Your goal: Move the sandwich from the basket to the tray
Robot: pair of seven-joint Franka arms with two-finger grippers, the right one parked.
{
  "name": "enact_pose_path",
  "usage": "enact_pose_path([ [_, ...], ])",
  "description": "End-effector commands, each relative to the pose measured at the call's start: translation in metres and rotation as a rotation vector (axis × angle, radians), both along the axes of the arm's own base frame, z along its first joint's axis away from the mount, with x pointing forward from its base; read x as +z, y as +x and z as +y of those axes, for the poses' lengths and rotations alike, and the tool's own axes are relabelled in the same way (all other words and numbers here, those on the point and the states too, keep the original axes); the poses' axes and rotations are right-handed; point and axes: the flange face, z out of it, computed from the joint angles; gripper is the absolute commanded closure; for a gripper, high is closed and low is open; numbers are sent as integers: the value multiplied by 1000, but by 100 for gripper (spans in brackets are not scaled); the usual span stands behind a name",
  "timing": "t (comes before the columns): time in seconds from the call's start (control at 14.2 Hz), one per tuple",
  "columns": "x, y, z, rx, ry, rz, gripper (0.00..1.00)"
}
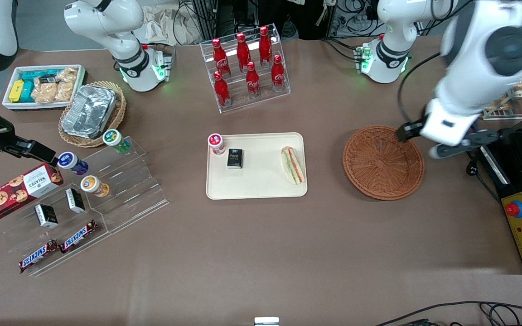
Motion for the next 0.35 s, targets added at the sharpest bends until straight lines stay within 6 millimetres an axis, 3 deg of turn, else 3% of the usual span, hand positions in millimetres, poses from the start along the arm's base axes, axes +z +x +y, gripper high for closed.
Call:
enact_pose_path([
  [0.0,15,1,24,-185,-35,26,0],
  [0.28,31,6,43,-303,24,8,0],
])
